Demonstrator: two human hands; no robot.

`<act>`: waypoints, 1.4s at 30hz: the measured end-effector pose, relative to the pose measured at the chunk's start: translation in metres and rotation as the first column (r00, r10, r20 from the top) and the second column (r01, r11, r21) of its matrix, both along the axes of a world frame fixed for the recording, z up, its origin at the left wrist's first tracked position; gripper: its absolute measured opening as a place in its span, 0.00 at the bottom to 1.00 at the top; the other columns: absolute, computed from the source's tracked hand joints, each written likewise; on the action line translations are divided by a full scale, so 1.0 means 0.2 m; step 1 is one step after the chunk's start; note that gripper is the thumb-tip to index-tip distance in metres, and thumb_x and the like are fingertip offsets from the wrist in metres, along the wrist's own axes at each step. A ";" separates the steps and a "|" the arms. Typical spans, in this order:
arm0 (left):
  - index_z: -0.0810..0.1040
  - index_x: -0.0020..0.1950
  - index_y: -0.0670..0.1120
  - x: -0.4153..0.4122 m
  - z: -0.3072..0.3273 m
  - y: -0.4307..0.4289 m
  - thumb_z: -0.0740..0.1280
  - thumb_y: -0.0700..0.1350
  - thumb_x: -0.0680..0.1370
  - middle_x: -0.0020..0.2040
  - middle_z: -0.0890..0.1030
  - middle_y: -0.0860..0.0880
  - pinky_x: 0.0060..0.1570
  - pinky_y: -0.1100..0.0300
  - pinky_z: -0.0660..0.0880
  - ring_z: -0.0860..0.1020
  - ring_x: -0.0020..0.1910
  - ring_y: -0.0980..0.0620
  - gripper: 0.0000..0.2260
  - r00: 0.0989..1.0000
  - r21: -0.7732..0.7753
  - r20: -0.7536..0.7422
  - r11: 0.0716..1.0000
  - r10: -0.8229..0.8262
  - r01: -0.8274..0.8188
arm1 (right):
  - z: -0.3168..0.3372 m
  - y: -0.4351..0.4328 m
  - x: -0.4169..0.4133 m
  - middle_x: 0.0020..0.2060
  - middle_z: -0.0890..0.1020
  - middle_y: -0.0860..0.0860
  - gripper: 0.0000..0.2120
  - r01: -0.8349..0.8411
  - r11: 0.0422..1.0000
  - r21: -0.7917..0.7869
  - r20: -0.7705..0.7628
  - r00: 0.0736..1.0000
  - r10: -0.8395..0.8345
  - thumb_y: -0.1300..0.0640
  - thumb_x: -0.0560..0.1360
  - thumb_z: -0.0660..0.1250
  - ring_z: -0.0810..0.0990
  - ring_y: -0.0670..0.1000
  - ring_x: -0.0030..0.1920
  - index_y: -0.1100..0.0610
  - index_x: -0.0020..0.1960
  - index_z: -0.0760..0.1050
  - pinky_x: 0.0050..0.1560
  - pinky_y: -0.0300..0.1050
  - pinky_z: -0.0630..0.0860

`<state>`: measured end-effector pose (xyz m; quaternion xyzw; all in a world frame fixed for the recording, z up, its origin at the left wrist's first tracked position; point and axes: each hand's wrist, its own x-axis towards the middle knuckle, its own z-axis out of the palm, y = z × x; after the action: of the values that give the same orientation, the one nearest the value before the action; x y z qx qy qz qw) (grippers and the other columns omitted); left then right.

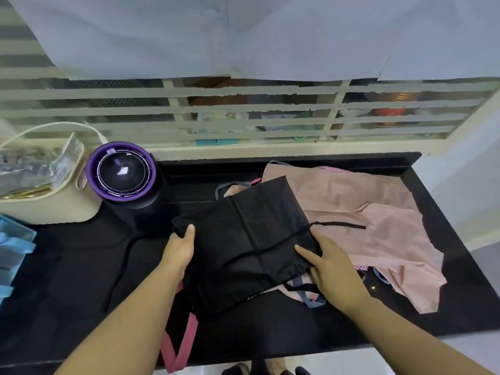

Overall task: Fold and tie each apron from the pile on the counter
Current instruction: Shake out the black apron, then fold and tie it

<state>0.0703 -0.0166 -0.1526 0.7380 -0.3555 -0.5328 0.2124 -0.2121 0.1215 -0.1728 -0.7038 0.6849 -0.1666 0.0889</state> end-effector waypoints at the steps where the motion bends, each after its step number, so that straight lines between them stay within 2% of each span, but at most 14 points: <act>1: 0.54 0.77 0.43 0.01 0.00 0.01 0.65 0.57 0.77 0.73 0.66 0.44 0.68 0.50 0.66 0.67 0.70 0.42 0.35 0.999 -0.026 -0.011 0.999 -0.048 0.047 | -0.01 0.00 0.00 0.67 0.72 0.61 0.18 -0.011 1.000 -0.009 -0.045 0.999 0.010 0.62 0.74 0.64 0.74 0.60 0.61 0.53 0.63 0.78 0.60 0.54 0.75; 5: 0.34 0.77 0.52 0.01 0.00 0.03 0.76 0.44 0.71 0.76 0.58 0.43 0.70 0.48 0.63 0.64 0.72 0.42 0.54 0.932 -0.046 0.136 0.938 -0.335 0.344 | 0.02 -0.01 0.05 0.64 0.74 0.64 0.21 -0.009 1.000 -0.001 -0.161 0.987 0.008 0.64 0.63 0.78 0.73 0.63 0.61 0.52 0.54 0.82 0.57 0.64 0.74; 8: 0.30 0.76 0.53 0.03 -0.01 0.03 0.70 0.36 0.74 0.75 0.57 0.40 0.66 0.51 0.68 0.69 0.66 0.42 0.50 0.868 -0.077 0.266 0.888 -0.420 0.453 | 0.03 -0.01 0.08 0.64 0.75 0.61 0.18 -0.048 0.998 0.037 -0.269 0.962 0.056 0.56 0.64 0.77 0.71 0.61 0.64 0.48 0.53 0.83 0.61 0.66 0.70; 10: 0.33 0.77 0.51 0.05 0.00 0.03 0.65 0.33 0.76 0.72 0.60 0.39 0.56 0.55 0.70 0.72 0.57 0.45 0.45 0.845 -0.123 0.371 0.881 -0.386 0.456 | 0.03 0.00 0.09 0.64 0.77 0.57 0.15 -0.081 0.994 0.079 -0.326 0.940 0.102 0.45 0.69 0.67 0.75 0.59 0.63 0.45 0.54 0.82 0.65 0.64 0.66; 13: 0.44 0.79 0.47 0.05 0.01 0.07 0.67 0.36 0.76 0.72 0.57 0.41 0.57 0.50 0.70 0.68 0.60 0.40 0.40 0.730 -0.234 0.649 0.857 -0.214 0.459 | 0.10 -0.03 0.10 0.57 0.81 0.50 0.23 -0.027 0.996 0.089 -0.171 0.984 0.042 0.38 0.69 0.59 0.77 0.55 0.58 0.46 0.57 0.81 0.66 0.52 0.61; 16: 0.63 0.74 0.47 0.01 0.00 0.12 0.70 0.46 0.75 0.67 0.67 0.45 0.61 0.47 0.71 0.70 0.62 0.43 0.30 0.733 -0.475 0.630 0.619 -0.257 0.625 | 0.18 -0.14 0.14 0.51 0.82 0.44 0.24 0.144 0.971 0.193 0.089 0.983 -0.163 0.44 0.74 0.59 0.76 0.51 0.53 0.48 0.69 0.70 0.58 0.46 0.66; 20: 0.62 0.74 0.54 -0.09 -0.05 0.23 0.65 0.58 0.76 0.62 0.73 0.53 0.62 0.54 0.68 0.71 0.62 0.50 0.28 0.277 -0.088 0.686 0.301 -0.673 0.950 | 0.17 -0.28 0.18 0.53 0.82 0.48 0.24 0.155 0.867 0.474 0.160 0.953 -0.257 0.58 0.76 0.60 0.77 0.54 0.57 0.49 0.72 0.66 0.60 0.49 0.71; 22: 0.66 0.70 0.54 -0.12 -0.08 0.25 0.62 0.54 0.79 0.57 0.77 0.54 0.60 0.57 0.67 0.73 0.59 0.52 0.19 0.273 -0.044 0.718 0.350 -0.640 0.936 | 0.15 -0.33 0.18 0.58 0.81 0.52 0.22 0.155 0.820 0.551 0.154 0.947 -0.282 0.60 0.76 0.60 0.76 0.56 0.61 0.53 0.70 0.71 0.62 0.49 0.71; 27: 0.76 0.47 0.50 -0.10 0.01 0.24 0.60 0.46 0.82 0.37 0.78 0.55 0.41 0.69 0.69 0.76 0.37 0.63 0.06 0.870 -0.427 0.223 0.759 -0.439 0.492 | 0.21 -0.40 0.27 0.62 0.78 0.55 0.18 0.142 0.883 0.448 0.343 0.885 -0.316 0.63 0.77 0.60 0.75 0.56 0.61 0.60 0.65 0.74 0.61 0.44 0.70; 30: 0.75 0.45 0.49 -0.05 0.05 0.24 0.57 0.44 0.82 0.33 0.74 0.53 0.47 0.59 0.74 0.74 0.35 0.58 0.09 0.996 -0.493 -0.067 0.870 -0.055 0.014 | 0.34 -0.42 0.43 0.68 0.72 0.50 0.21 0.053 0.987 0.152 0.305 0.947 -0.098 0.60 0.78 0.61 0.68 0.53 0.67 0.56 0.71 0.69 0.69 0.47 0.64; 32: 0.74 0.45 0.49 -0.01 0.05 0.24 0.57 0.44 0.82 0.33 0.71 0.52 0.49 0.52 0.76 0.73 0.35 0.54 0.09 0.942 -0.443 -0.266 0.842 0.205 -0.309 | 0.45 -0.44 0.58 0.70 0.70 0.47 0.21 -0.201 0.980 -0.009 0.248 0.949 0.197 0.60 0.77 0.62 0.63 0.50 0.71 0.53 0.70 0.70 0.73 0.48 0.59; 36: 0.71 0.45 0.48 0.08 0.05 0.24 0.57 0.43 0.81 0.35 0.71 0.51 0.39 0.58 0.74 0.71 0.30 0.56 0.07 0.577 -0.163 -0.473 0.578 0.666 -0.800 | 0.52 -0.46 0.75 0.69 0.71 0.45 0.18 -0.506 0.863 0.011 0.268 0.833 0.485 0.63 0.77 0.61 0.59 0.45 0.74 0.49 0.64 0.76 0.72 0.37 0.51; 39: 0.70 0.59 0.45 0.17 0.00 0.26 0.56 0.40 0.80 0.49 0.76 0.46 0.40 0.60 0.75 0.75 0.37 0.54 0.09 0.428 -0.108 -0.382 0.420 0.819 -0.901 | 0.46 -0.46 0.64 0.59 0.80 0.45 0.16 -0.331 0.933 0.138 0.396 0.882 0.255 0.64 0.77 0.61 0.72 0.43 0.62 0.52 0.60 0.79 0.65 0.34 0.65; 42: 0.63 0.72 0.46 0.26 -0.03 0.28 0.59 0.38 0.79 0.67 0.71 0.42 0.57 0.54 0.74 0.76 0.56 0.46 0.21 0.443 -0.176 -0.261 0.409 0.858 -0.895 | 0.32 -0.45 0.43 0.56 0.81 0.51 0.14 0.063 0.985 0.158 0.261 0.960 -0.103 0.60 0.74 0.65 0.77 0.50 0.58 0.54 0.59 0.79 0.63 0.47 0.71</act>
<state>0.1218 0.0384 -0.1589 0.7384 0.0251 -0.3305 0.5873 -0.1263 0.0324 -0.1078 -0.6366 0.7061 -0.2126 0.2255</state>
